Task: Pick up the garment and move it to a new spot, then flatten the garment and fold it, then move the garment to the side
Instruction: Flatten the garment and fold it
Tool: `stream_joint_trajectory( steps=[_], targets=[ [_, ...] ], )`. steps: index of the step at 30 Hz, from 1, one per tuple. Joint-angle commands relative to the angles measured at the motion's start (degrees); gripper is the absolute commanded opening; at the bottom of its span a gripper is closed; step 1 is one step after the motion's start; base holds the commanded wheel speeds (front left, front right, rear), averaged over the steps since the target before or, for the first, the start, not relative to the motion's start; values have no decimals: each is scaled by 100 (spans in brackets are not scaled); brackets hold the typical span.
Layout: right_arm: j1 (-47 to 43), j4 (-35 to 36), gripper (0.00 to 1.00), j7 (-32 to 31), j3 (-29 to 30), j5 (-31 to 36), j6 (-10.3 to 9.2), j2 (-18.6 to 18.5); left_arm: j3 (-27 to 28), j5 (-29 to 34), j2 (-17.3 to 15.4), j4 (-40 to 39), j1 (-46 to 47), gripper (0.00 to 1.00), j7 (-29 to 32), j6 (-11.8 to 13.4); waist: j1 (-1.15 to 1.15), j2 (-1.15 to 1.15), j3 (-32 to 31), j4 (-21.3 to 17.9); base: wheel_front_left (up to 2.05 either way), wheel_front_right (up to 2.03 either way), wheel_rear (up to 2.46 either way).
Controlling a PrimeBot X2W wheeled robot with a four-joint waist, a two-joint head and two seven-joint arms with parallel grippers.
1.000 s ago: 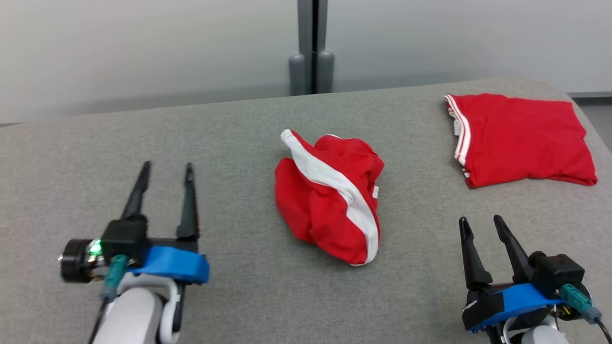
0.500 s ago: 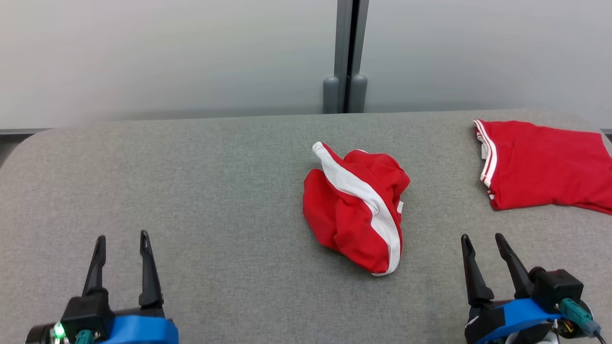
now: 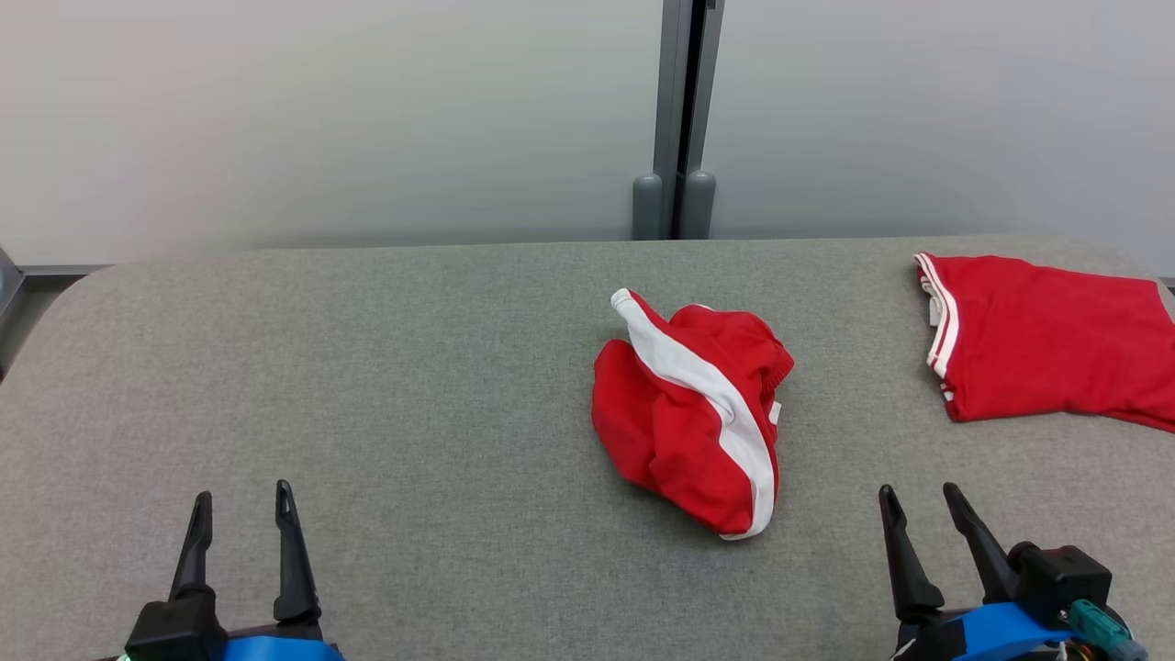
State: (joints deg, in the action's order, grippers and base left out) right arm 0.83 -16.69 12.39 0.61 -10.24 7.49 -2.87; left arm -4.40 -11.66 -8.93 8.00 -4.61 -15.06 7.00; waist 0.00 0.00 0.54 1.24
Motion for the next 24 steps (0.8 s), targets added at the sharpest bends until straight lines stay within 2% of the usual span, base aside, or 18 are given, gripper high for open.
stream_joint_trajectory(
  steps=[1, 24],
  targets=[
    [-80, 29, 100, -12, -1, -50, 1, -5, 44, 38, 5, 4, -69, 100, -14, -43, 0, 0, -6, -1, 0, 0, 0],
    [-84, 22, 100, -38, -8, -77, 1, -5, 330, 277, 156, 65, 16, 100, -14, -248, 0, 0, 49, -26, 0, 0, 0]
  ],
)
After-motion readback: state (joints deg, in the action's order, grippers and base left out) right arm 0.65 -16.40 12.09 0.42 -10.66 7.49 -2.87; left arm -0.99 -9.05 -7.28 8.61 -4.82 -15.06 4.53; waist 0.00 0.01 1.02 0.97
